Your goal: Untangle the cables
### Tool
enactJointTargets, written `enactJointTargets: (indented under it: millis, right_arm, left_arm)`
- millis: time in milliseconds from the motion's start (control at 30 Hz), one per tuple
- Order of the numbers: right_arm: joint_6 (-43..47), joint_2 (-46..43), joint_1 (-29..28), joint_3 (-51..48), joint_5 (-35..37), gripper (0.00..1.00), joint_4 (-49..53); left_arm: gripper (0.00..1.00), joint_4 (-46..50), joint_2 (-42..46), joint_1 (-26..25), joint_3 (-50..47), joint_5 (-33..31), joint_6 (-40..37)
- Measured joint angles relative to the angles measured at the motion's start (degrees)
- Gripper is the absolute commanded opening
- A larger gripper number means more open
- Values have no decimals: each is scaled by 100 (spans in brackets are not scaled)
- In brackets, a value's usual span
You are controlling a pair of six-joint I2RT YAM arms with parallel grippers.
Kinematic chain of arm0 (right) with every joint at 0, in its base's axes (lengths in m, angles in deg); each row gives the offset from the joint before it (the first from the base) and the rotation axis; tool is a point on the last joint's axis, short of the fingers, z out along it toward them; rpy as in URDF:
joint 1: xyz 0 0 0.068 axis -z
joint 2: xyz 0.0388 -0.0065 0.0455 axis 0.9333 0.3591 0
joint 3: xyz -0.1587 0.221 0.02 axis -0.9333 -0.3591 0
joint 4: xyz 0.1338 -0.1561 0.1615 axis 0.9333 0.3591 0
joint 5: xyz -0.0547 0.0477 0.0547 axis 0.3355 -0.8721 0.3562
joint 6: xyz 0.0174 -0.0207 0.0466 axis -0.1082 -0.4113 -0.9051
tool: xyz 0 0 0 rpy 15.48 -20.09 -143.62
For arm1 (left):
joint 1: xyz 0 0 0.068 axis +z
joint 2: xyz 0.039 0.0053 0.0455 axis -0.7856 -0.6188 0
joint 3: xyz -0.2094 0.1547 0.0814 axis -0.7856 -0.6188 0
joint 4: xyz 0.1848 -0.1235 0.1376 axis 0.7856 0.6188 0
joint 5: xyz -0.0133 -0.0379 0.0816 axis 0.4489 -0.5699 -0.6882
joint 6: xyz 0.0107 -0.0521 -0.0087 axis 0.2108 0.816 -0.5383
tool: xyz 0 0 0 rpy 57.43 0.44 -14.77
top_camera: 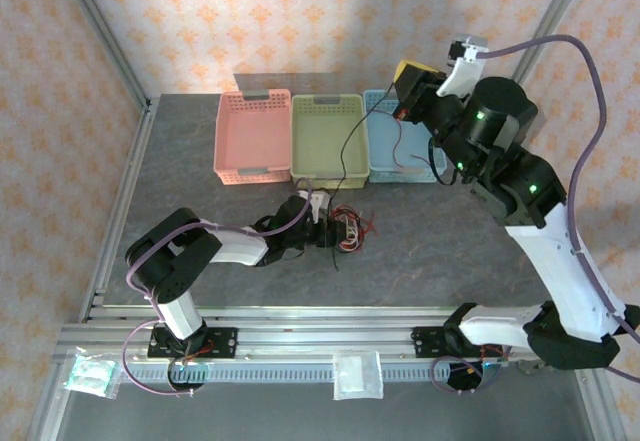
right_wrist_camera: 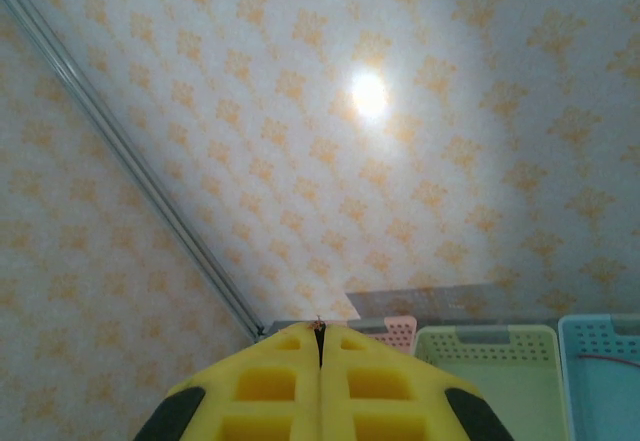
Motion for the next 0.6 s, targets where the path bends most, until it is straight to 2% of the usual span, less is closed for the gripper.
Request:
enactJointTargets:
  millis: [267,400,500,600]
  right_arm:
    - [17,-192,0,50,116,0,-269]
    - [70,-323,0,103,249,0,-297]
    - [87,-380,0,103,391,0,-323]
    - [111,-407,0,103,492,0,-348]
  left_arm:
    - [58,0,0,0,-31,-37,2]
    - [67,7,2,0,-31,-55,2]
    - [69,111,68,0,-31,-155,-2]
    - [75,247,216,0,-31,-278,-13]
